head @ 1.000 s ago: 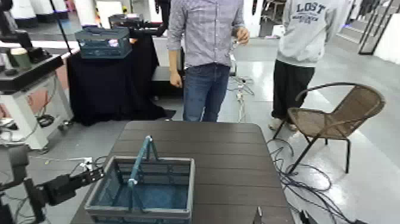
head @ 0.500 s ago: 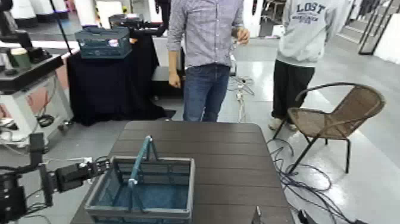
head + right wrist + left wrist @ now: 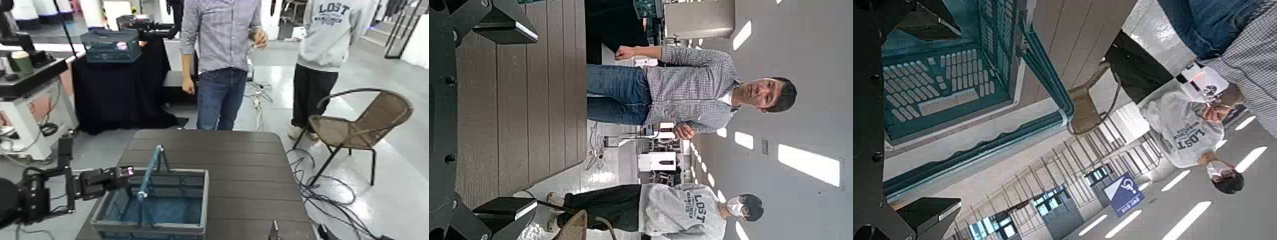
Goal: Grasp the handle of the crate.
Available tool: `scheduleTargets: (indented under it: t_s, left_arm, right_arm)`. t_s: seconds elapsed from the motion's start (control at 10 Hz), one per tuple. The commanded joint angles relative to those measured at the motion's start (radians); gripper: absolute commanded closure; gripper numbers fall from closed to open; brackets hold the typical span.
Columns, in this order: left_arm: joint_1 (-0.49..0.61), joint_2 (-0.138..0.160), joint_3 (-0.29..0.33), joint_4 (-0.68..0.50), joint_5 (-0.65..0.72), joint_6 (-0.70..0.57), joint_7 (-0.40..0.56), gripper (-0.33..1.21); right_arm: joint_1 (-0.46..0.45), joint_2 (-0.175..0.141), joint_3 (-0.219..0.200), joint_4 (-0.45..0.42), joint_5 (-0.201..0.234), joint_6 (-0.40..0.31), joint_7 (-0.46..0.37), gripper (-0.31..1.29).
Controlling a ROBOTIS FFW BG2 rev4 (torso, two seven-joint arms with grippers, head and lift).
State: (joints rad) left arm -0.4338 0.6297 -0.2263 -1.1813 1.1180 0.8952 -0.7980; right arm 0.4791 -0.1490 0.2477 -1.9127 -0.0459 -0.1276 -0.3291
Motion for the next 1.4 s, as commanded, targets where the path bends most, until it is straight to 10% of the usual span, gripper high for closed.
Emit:
scheduleTargets:
  t_s: [0.1,0.9,1.4]
  left_arm:
    - [-0.083,-0.002,-0.097,0.083,0.009,-0.004,-0.033,0.11]
    - [-0.161,-0.021,-0.225,0.138,0.089,0.008,-0.041,0.18]
    - [-0.168,-0.025,-0.231,0.147,0.100,-0.012,-0.044,1.03]
  right_arm:
    - [-0.007,-0.003,0.004,0.007,-0.008,-0.004,0.001,0.15]
    - [-0.016,-0.007,0.010,0.018,-0.017,-0.012,0.001,0.15]
    - [-0.019,-0.009,0.013,0.020,-0.020,-0.012,0.001,0.15]
